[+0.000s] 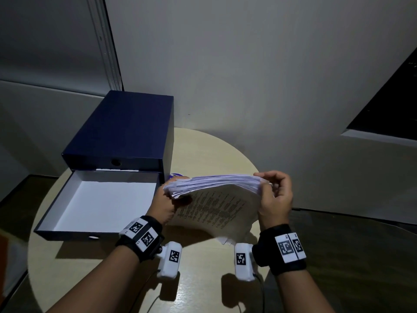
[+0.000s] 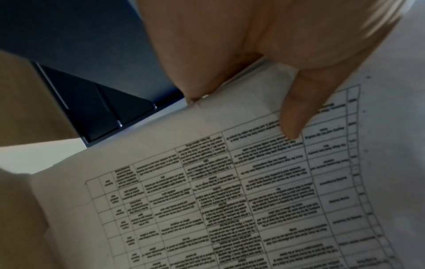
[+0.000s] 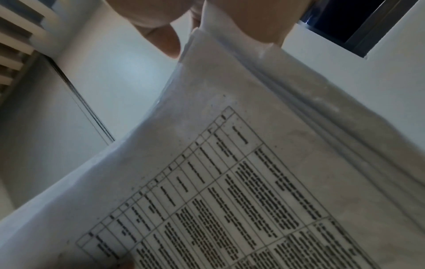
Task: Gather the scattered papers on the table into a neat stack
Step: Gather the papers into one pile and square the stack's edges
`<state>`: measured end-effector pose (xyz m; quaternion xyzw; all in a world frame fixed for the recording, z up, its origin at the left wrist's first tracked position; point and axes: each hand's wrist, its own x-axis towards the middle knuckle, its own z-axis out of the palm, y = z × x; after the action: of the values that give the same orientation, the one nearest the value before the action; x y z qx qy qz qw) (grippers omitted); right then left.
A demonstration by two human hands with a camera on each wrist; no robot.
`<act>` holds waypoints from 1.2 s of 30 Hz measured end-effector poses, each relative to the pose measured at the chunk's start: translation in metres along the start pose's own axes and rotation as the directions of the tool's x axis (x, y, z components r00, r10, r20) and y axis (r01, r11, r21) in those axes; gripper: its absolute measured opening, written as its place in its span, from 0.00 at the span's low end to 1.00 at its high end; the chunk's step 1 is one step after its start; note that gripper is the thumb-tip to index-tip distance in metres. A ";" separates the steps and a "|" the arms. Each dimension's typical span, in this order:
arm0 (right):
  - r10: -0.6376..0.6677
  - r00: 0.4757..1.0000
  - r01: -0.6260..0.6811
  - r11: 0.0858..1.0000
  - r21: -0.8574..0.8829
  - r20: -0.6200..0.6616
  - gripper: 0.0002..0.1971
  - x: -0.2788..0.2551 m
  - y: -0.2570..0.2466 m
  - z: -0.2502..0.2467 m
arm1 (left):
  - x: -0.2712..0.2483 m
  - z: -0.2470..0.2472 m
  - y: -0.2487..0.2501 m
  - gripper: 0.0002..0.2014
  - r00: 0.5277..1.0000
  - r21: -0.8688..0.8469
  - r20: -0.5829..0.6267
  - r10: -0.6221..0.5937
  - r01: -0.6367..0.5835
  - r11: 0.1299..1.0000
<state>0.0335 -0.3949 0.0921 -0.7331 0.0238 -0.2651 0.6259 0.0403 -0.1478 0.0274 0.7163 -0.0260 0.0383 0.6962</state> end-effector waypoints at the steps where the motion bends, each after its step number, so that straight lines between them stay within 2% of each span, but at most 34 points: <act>1: -0.001 1.000 0.002 0.999 -0.033 0.010 0.09 0.000 -0.001 0.001 | 0.000 0.000 -0.002 0.22 1.000 -0.002 -0.001 -0.006 0.006 1.000; 4: 0.031 1.000 -0.031 0.997 -0.074 -0.001 0.13 0.001 0.000 0.001 | 0.000 0.000 -0.004 0.20 0.999 -0.028 -0.036 -0.027 0.026 0.999; 7: 0.009 1.000 -0.010 0.995 0.102 0.003 0.08 0.001 0.004 -0.008 | 0.001 0.004 0.000 0.17 0.999 0.003 -0.051 -0.007 0.007 1.000; 8: -0.002 1.000 -0.001 0.988 0.156 0.023 0.10 -0.002 0.006 -0.013 | 0.000 0.006 0.005 0.15 0.998 0.014 -0.056 -0.002 0.003 1.000; 10: 0.027 0.993 -0.050 0.979 0.198 0.117 0.24 -0.012 0.020 -0.026 | -0.002 0.008 0.012 0.15 0.997 0.006 -0.072 0.025 -0.024 1.000; 12: 0.169 0.954 -0.209 0.967 0.146 0.247 0.35 -0.026 0.036 -0.038 | -0.006 0.009 0.015 0.14 0.996 0.001 -0.076 0.049 -0.049 0.999; 13: 0.257 0.918 -0.295 0.952 0.086 0.301 0.35 -0.032 0.044 -0.042 | -0.008 0.008 0.015 0.15 0.996 -0.013 -0.084 0.025 -0.026 1.000; 15: 0.394 0.861 -0.397 0.916 -0.058 0.321 0.27 -0.038 0.057 -0.043 | -0.010 0.009 0.011 0.20 0.990 -0.111 -0.088 -0.107 0.097 0.989; 17: 0.495 0.829 -0.461 0.868 -0.185 0.258 0.15 -0.039 0.064 -0.038 | -0.013 0.011 0.004 0.21 0.974 -0.199 -0.077 -0.214 0.195 0.960; 19: 0.535 0.820 -0.487 0.839 -0.241 0.205 0.12 -0.042 0.067 -0.032 | -0.017 0.015 0.004 0.23 0.965 -0.244 -0.076 -0.249 0.224 0.944; 23: 0.432 0.894 -0.419 0.900 -0.118 0.122 0.18 -0.041 0.062 -0.035 | -0.025 0.015 0.022 0.33 0.996 -0.246 -0.064 -0.062 0.045 0.968; 26: 0.418 0.895 -0.407 0.908 -0.095 0.158 0.25 -0.045 0.065 -0.038 | -0.031 0.011 0.024 0.37 0.998 -0.190 -0.019 0.057 -0.059 0.980; 28: 0.462 0.870 -0.439 0.885 -0.156 0.173 0.26 -0.051 0.069 -0.033 | -0.035 0.013 0.019 0.27 0.999 -0.114 -0.013 0.052 -0.054 0.992; 30: 0.533 0.834 -0.499 0.839 -0.217 0.145 0.25 -0.053 0.066 -0.025 | -0.034 0.016 0.018 0.17 0.998 -0.060 -0.061 0.028 -0.032 0.998; 31: 0.509 0.846 -0.471 0.853 -0.224 0.159 0.22 -0.051 0.064 -0.023 | -0.034 0.018 0.018 0.17 0.997 -0.052 -0.078 0.003 -0.007 0.999; 33: 0.385 0.904 -0.337 0.909 -0.245 0.185 0.15 -0.047 0.056 -0.026 | -0.031 0.019 0.021 0.21 0.991 0.006 -0.137 0.001 -0.001 1.000; 35: 0.255 0.950 -0.193 0.932 -0.306 0.179 0.16 -0.035 0.041 -0.030 | -0.030 0.018 0.031 0.33 0.972 0.124 -0.227 0.066 -0.038 0.992; 36: 0.156 0.967 -0.076 0.933 -0.351 0.203 0.17 -0.026 0.032 -0.032 | -0.028 0.018 0.040 0.39 0.955 0.231 -0.261 0.140 -0.079 0.970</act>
<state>0.0068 -0.4210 0.0555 -0.8531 0.0409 -0.1336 0.5028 0.0089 -0.1673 0.0641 0.7734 0.0355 0.1790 0.6071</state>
